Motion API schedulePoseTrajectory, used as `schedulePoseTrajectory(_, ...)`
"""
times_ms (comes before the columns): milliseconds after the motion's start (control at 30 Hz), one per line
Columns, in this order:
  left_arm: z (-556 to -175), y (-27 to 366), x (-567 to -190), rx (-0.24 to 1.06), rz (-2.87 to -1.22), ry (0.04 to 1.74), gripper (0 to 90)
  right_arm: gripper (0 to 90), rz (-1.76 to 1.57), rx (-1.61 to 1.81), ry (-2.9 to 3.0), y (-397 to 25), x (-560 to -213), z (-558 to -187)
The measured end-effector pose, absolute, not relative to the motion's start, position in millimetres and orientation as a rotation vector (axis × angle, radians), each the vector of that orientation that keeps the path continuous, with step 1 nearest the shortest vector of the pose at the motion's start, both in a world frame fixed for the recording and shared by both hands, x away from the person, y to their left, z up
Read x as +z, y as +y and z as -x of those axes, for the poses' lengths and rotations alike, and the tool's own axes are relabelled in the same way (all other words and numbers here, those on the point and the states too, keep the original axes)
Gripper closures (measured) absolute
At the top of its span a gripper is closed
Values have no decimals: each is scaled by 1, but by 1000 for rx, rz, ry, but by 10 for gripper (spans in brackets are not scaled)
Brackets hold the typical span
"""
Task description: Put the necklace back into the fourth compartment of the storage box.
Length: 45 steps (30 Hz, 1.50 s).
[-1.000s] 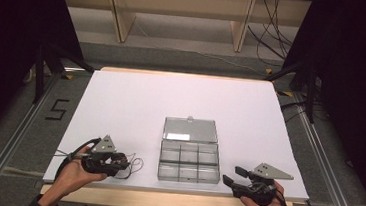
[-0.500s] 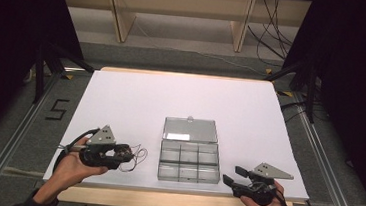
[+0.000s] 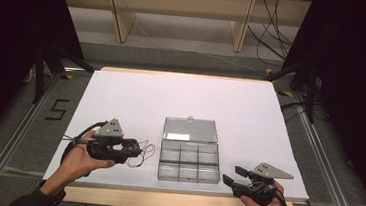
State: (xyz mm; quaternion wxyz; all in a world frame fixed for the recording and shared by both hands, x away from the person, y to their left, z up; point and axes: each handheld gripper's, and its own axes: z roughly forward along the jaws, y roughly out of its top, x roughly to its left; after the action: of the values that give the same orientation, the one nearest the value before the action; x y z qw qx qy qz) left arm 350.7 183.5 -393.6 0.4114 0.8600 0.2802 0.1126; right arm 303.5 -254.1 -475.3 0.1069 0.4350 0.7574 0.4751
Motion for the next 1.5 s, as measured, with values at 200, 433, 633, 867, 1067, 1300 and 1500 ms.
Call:
schedulePoseTrajectory(200,-352,167,-387,265,-2142,683,595,392,-1282,1393,2234,-254,-475,-303)
schedulePoseTrajectory(433,-352,148,-381,251,-2140,634,595,392,-1284,1392,2236,-255,-475,-303)
schedulePoseTrajectory(633,-352,129,-379,223,-2148,595,595,392,-1276,1422,2224,-254,-476,-304)
schedulePoseTrajectory(867,-357,108,-387,186,-2173,563,595,392,-1273,1403,2227,-255,-475,-304)
schedulePoseTrajectory(1067,-364,96,-403,145,-2203,583,596,392,-1269,1419,2226,-254,-476,-304)
schedulePoseTrajectory(1300,-368,89,-417,123,-2237,584,596,392,-1275,1408,2236,-255,-475,-303)
schedulePoseTrajectory(1500,-371,83,-425,99,-2261,576,596,392,-1229,1399,2237,-256,-476,-305)
